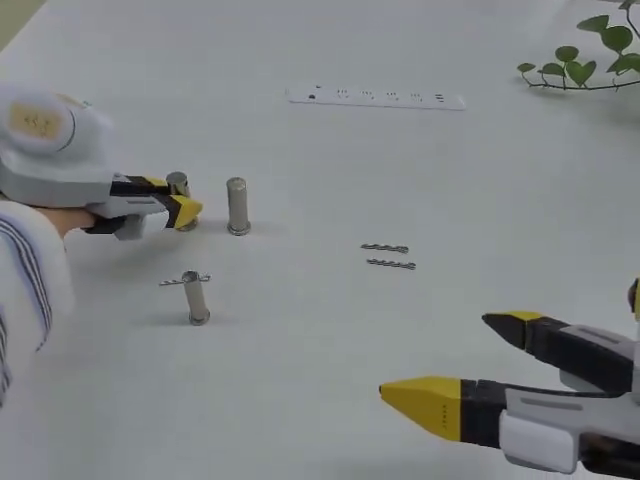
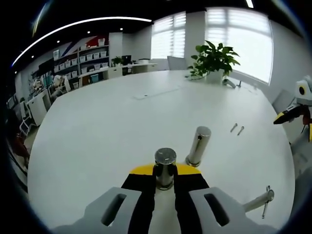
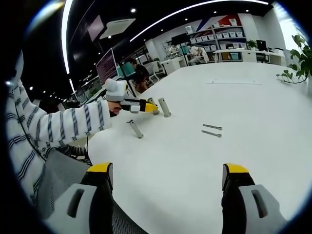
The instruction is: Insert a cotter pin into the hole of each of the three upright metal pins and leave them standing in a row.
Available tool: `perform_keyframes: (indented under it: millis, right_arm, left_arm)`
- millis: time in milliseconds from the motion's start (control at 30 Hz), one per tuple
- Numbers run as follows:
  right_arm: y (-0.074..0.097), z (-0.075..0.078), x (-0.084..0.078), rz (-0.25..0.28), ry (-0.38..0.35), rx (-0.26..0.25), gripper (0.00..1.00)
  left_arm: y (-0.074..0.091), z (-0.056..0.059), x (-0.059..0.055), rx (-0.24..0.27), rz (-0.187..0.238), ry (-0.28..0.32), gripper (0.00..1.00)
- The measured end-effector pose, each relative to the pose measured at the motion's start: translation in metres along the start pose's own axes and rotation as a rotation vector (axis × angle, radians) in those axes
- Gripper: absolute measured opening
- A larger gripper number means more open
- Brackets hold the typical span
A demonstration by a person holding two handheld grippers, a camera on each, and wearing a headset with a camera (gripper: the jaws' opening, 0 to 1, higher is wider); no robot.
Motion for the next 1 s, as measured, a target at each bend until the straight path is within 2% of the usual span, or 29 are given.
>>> perform_keyframes:
  millis: [133, 267, 400, 467, 633, 700, 1000]
  right_arm:
    - [0.001, -0.001, 0.000, 0.004, 0.003, 0.001, 0.91]
    - [0.002, -0.002, 0.001, 0.008, 0.004, -0.004, 0.91]
    - [0.004, -0.002, 0.000, 0.010, 0.009, -0.007, 0.91]
    - [0.004, -0.001, 0.001, 0.012, 0.009, -0.008, 0.91]
    - [0.005, -0.002, 0.002, 0.015, 0.018, -0.006, 0.91]
    - [0.004, -0.003, 0.002, 0.017, 0.021, -0.003, 0.91]
    - [0.002, -0.008, 0.002, 0.021, 0.035, 0.019, 0.90]
  left_arm:
    - [0.001, 0.000, 0.000, 0.023, -0.006, -0.011, 0.09]
    - [0.004, -0.001, 0.000, 0.037, -0.023, 0.040, 0.09]
    - [0.015, 0.001, -0.003, 0.042, -0.048, 0.024, 0.09]
    - [0.021, 0.002, -0.004, 0.044, -0.048, 0.029, 0.09]
    - [0.042, 0.010, -0.002, 0.035, -0.019, 0.062, 0.09]
    - [0.049, 0.012, -0.001, 0.035, -0.012, 0.056, 0.09]
    - [0.089, 0.035, 0.020, 0.032, 0.029, 0.037, 0.09]
Point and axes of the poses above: the centre of the closed fingertips' face, and the gripper's own axes: y roughly backward along the fingers, z roughly to its right, x roughly out of its top, the point moved 10 cm from there along y, roughly backward along the fingers, and after that the axes turned 10 degrees about -y, right-handed, at the moved point
